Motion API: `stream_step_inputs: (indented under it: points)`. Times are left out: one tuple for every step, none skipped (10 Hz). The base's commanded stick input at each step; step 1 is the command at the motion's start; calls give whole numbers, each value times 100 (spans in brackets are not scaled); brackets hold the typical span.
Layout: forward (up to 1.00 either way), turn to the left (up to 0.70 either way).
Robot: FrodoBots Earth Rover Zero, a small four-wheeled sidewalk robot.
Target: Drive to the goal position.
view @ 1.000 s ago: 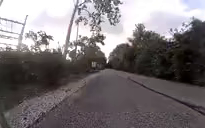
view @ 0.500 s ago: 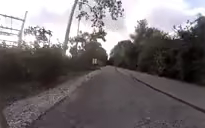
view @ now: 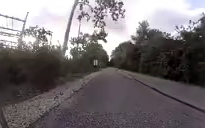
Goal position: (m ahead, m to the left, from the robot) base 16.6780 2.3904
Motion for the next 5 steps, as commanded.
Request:
stream_step_inputs:
  points:
    - [70,-33]
    - [70,-33]
    - [70,-33]
    - [70,-33]
    - [70,-8]
